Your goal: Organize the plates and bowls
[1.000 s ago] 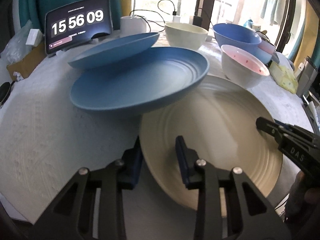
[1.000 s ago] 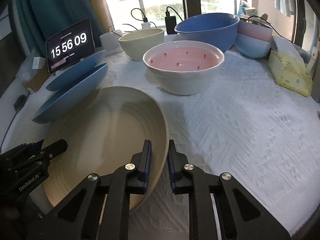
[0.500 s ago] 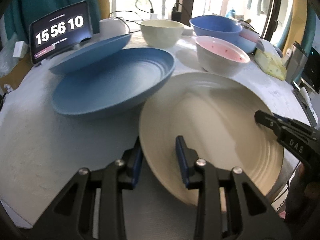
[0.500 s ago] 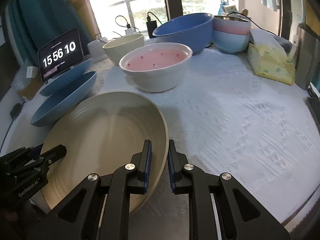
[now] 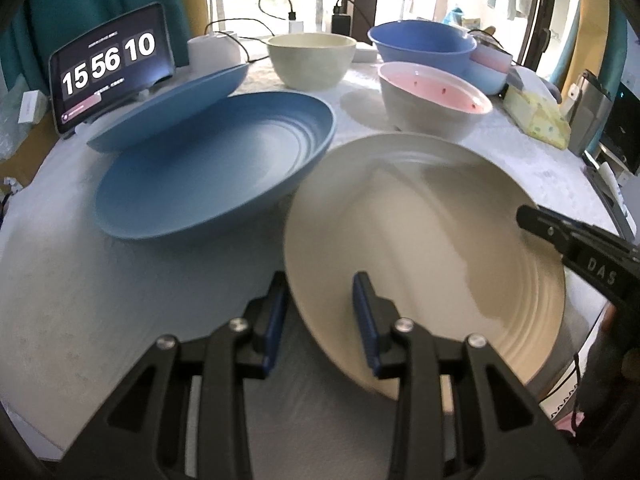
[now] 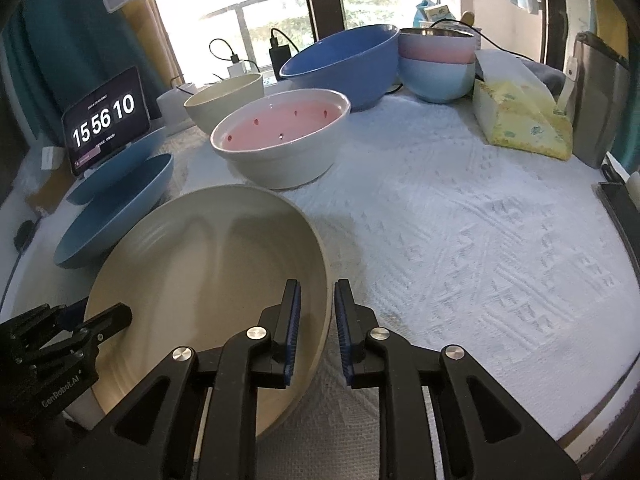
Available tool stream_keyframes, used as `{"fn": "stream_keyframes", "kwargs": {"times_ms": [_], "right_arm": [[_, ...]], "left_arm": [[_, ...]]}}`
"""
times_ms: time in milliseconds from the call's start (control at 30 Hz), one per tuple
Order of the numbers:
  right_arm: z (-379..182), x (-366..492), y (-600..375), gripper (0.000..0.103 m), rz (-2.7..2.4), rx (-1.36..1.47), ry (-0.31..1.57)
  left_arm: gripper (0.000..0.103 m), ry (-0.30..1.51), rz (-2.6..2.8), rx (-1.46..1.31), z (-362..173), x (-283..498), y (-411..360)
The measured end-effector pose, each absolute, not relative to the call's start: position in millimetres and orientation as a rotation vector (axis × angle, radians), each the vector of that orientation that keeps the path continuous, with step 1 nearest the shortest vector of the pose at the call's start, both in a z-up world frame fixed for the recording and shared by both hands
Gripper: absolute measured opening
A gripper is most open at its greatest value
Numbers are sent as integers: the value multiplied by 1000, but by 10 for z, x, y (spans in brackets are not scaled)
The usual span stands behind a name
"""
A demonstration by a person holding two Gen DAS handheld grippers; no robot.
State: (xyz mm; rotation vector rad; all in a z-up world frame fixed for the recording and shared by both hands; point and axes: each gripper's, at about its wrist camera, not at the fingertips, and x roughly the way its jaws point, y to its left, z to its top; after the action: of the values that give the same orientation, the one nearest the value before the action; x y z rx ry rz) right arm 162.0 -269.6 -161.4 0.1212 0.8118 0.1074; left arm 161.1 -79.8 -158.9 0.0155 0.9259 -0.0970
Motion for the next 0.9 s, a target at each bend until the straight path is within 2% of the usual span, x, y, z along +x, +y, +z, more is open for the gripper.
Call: {"fn": "stream_keyframes", "kwargs": {"times_ms": [200,333,900], "right_arm": [[-1526,1579,-2705,23,85,111,789],[-1459,1546,-2669,24,73,80,768],[-1138,1648,-2243,24,144,3,714]], "left_arm": [[37,907,-76,-14,-1546,1554,-713],[45,886,-69,-32,-1517,1505,-650],[46,767,29,-151,-1233,1390,-82]]}}
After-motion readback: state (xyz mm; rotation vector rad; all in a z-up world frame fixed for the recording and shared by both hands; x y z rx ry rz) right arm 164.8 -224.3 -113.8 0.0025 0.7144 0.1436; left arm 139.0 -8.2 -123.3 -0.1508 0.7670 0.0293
